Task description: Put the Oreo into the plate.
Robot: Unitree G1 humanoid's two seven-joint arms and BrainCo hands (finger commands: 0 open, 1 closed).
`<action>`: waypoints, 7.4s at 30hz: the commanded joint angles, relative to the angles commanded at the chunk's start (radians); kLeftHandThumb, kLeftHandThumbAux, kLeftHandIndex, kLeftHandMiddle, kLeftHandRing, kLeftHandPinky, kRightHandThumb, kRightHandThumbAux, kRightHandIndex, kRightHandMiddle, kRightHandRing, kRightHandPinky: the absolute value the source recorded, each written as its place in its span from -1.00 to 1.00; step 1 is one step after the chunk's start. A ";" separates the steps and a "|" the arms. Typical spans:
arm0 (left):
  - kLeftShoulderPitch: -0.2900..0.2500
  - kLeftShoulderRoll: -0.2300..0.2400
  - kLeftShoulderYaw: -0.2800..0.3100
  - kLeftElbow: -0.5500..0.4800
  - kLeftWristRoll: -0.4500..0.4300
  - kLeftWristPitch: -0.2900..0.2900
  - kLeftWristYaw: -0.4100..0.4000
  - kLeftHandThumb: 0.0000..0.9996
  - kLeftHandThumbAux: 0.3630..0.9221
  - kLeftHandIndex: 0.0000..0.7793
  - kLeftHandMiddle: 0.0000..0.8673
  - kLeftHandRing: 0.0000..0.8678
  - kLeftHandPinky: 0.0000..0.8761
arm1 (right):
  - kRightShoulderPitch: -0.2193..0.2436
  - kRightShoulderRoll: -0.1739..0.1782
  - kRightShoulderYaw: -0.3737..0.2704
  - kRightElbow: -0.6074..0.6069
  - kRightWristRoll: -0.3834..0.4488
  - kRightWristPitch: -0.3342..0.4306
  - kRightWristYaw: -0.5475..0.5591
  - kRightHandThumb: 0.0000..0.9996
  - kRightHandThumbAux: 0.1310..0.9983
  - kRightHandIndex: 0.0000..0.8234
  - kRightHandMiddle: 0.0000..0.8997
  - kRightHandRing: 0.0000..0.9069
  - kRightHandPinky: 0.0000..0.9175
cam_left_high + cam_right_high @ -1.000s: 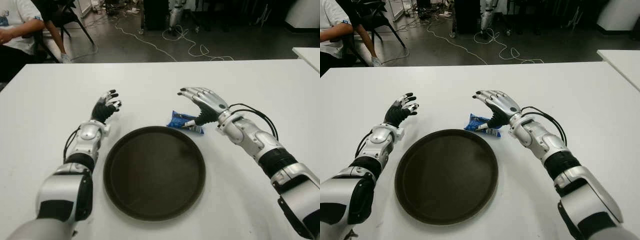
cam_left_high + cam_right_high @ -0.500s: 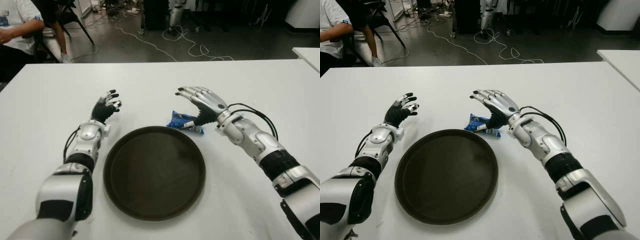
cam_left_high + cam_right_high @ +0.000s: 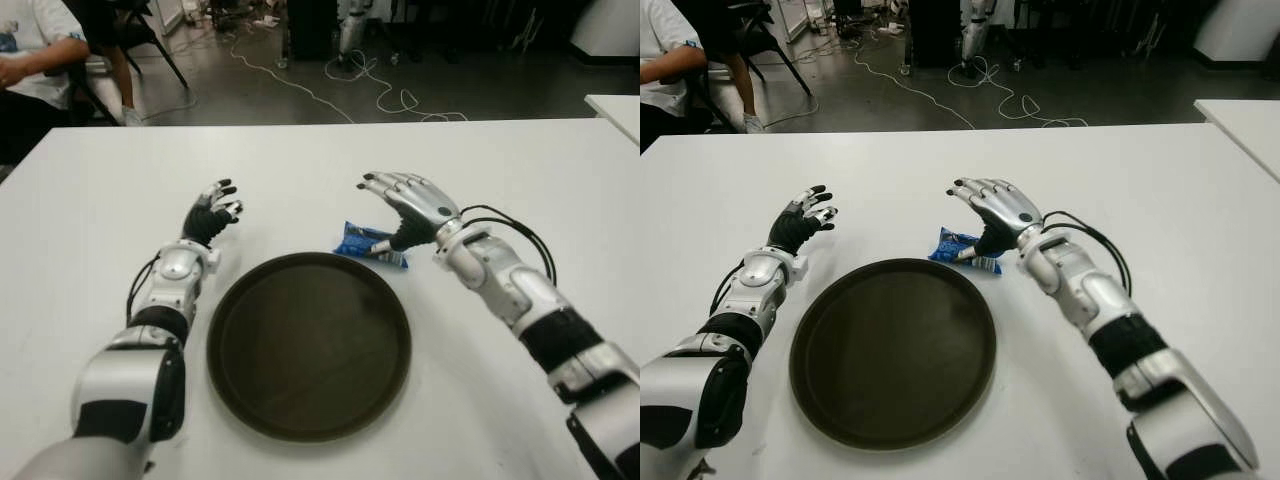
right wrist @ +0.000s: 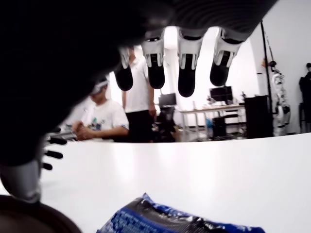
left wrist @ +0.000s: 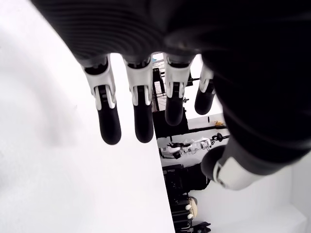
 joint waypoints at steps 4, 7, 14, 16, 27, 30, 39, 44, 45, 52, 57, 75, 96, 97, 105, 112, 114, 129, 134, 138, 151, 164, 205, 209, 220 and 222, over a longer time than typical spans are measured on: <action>0.001 0.000 0.000 0.000 0.000 0.000 0.003 -0.56 0.13 -0.85 -0.66 -0.56 -0.43 | 0.038 -0.001 0.000 -0.096 -0.021 0.076 0.059 -1.00 0.11 -0.86 -0.78 -0.76 -0.78; 0.002 -0.001 0.003 0.000 -0.004 0.000 0.001 -0.57 0.07 -0.84 -0.64 -0.54 -0.41 | 0.062 -0.003 -0.002 -0.165 -0.031 0.115 0.102 -1.00 0.16 -0.86 -0.79 -0.80 -0.83; 0.003 -0.002 0.006 -0.001 -0.007 -0.004 -0.003 -0.54 0.05 -0.85 -0.63 -0.54 -0.40 | 0.107 0.000 -0.009 -0.292 -0.051 0.181 0.176 -1.00 0.20 -0.86 -0.79 -0.82 -0.87; 0.003 -0.002 0.006 -0.001 -0.007 -0.004 -0.003 -0.53 0.06 -0.85 -0.64 -0.54 -0.40 | 0.122 0.003 -0.009 -0.329 -0.059 0.199 0.194 -1.00 0.21 -0.85 -0.78 -0.81 -0.87; 0.001 -0.001 0.002 0.000 -0.002 0.002 0.004 -0.49 0.10 -0.84 -0.63 -0.54 -0.40 | 0.188 0.018 -0.004 -0.453 -0.104 0.248 0.238 -1.00 0.25 -0.82 -0.75 -0.77 -0.84; 0.000 -0.001 0.001 0.001 -0.001 0.003 0.005 -0.49 0.11 -0.84 -0.63 -0.54 -0.39 | 0.197 0.020 -0.006 -0.464 -0.109 0.245 0.234 -1.00 0.25 -0.82 -0.74 -0.77 -0.83; -0.002 0.000 -0.001 0.001 0.001 0.004 0.009 -0.51 0.10 -0.85 -0.66 -0.56 -0.41 | 0.213 0.034 -0.011 -0.469 -0.126 0.241 0.217 -1.00 0.25 -0.82 -0.74 -0.75 -0.79; -0.001 0.000 -0.003 0.001 0.003 0.005 0.009 -0.54 0.10 -0.86 -0.67 -0.56 -0.45 | 0.216 0.046 -0.014 -0.460 -0.132 0.246 0.203 -1.00 0.24 -0.81 -0.72 -0.73 -0.77; -0.001 0.000 -0.003 0.001 0.003 0.005 0.009 -0.56 0.10 -0.87 -0.67 -0.57 -0.46 | 0.216 0.048 -0.015 -0.459 -0.133 0.248 0.201 -1.00 0.25 -0.81 -0.72 -0.74 -0.78; 0.000 -0.002 -0.001 -0.001 -0.002 0.010 0.012 -0.59 0.13 -0.86 -0.63 -0.56 -0.46 | 0.213 0.070 -0.017 -0.440 -0.150 0.277 0.192 -1.00 0.29 -0.81 -0.72 -0.73 -0.76; 0.000 -0.003 0.002 -0.001 -0.005 0.019 0.014 -0.61 0.12 -0.86 -0.63 -0.56 -0.45 | 0.211 0.092 -0.016 -0.429 -0.182 0.322 0.191 -1.00 0.30 -0.80 -0.71 -0.71 -0.75; 0.001 -0.004 -0.004 -0.007 -0.002 0.014 0.020 -0.63 0.10 -0.84 -0.63 -0.55 -0.45 | 0.163 0.160 0.018 -0.331 -0.405 0.524 0.220 -1.00 0.23 -0.69 -0.63 -0.56 -0.51; 0.000 -0.001 -0.010 -0.007 0.004 0.008 0.022 -0.60 0.08 -0.84 -0.64 -0.55 -0.43 | 0.126 0.178 0.011 -0.288 -0.427 0.556 0.262 -1.00 0.26 -0.70 -0.63 -0.56 -0.51; 0.000 -0.001 -0.010 -0.008 0.003 0.007 0.021 -0.60 0.08 -0.84 -0.64 -0.54 -0.42 | 0.125 0.179 0.010 -0.285 -0.424 0.555 0.258 -1.00 0.26 -0.70 -0.63 -0.56 -0.51; 0.001 -0.002 -0.007 -0.007 -0.002 0.010 0.018 -0.56 0.02 -0.84 -0.65 -0.55 -0.41 | 0.101 0.200 -0.004 -0.222 -0.395 0.551 0.217 -1.00 0.26 -0.66 -0.60 -0.52 -0.46; 0.000 -0.004 -0.002 -0.007 -0.008 0.016 0.017 -0.54 0.06 -0.83 -0.63 -0.54 -0.42 | 0.076 0.207 -0.010 -0.166 -0.363 0.545 0.189 -1.00 0.32 -0.56 -0.52 -0.43 -0.35; 0.000 -0.004 -0.002 -0.006 -0.007 0.018 0.019 -0.54 0.05 -0.82 -0.63 -0.54 -0.42 | 0.063 0.209 -0.013 -0.126 -0.345 0.535 0.166 -1.00 0.33 -0.54 -0.51 -0.42 -0.33; 0.001 -0.001 -0.007 -0.006 -0.001 0.005 0.013 -0.59 0.07 -0.85 -0.65 -0.55 -0.42 | 0.039 0.198 0.000 -0.051 -0.302 0.515 0.121 -1.00 0.35 -0.47 -0.48 -0.39 -0.28; 0.000 -0.001 -0.007 -0.006 -0.001 0.007 0.016 -0.57 0.05 -0.84 -0.64 -0.54 -0.40 | 0.027 0.200 0.005 -0.030 -0.291 0.515 0.119 -1.00 0.33 -0.49 -0.50 -0.40 -0.30; 0.000 -0.001 -0.007 -0.006 -0.001 0.006 0.016 -0.55 0.03 -0.83 -0.63 -0.53 -0.39 | 0.014 0.201 0.005 0.008 -0.272 0.498 0.110 -1.00 0.33 -0.46 -0.48 -0.39 -0.28; 0.004 -0.001 -0.010 -0.008 0.000 0.000 0.014 -0.58 0.07 -0.85 -0.65 -0.55 -0.40 | -0.007 0.200 0.005 0.089 -0.213 0.464 0.062 -1.00 0.34 -0.45 -0.45 -0.37 -0.25; 0.005 -0.004 -0.003 -0.009 -0.008 0.000 0.013 -0.59 0.01 -0.86 -0.66 -0.55 -0.41 | -0.021 0.206 0.005 0.137 -0.172 0.447 0.046 -1.00 0.32 -0.52 -0.50 -0.40 -0.27; 0.001 -0.004 -0.008 -0.007 -0.003 0.009 0.018 -0.57 -0.05 -0.86 -0.65 -0.56 -0.44 | -0.028 0.216 0.024 0.197 -0.097 0.405 -0.002 -1.00 0.34 -0.46 -0.49 -0.42 -0.33; 0.002 -0.003 -0.010 -0.008 -0.001 0.007 0.019 -0.58 -0.08 -0.85 -0.64 -0.55 -0.41 | -0.026 0.217 0.025 0.200 -0.096 0.403 -0.011 -1.00 0.36 -0.44 -0.47 -0.40 -0.30; 0.001 -0.003 -0.009 -0.006 -0.001 0.010 0.021 -0.58 -0.09 -0.85 -0.65 -0.55 -0.41 | -0.037 0.225 0.021 0.238 -0.082 0.396 -0.015 -1.00 0.36 -0.45 -0.47 -0.39 -0.30; 0.001 -0.003 -0.009 -0.006 -0.001 0.009 0.021 -0.58 -0.08 -0.85 -0.64 -0.55 -0.41 | -0.039 0.226 0.021 0.245 -0.077 0.394 -0.019 -1.00 0.36 -0.46 -0.48 -0.40 -0.31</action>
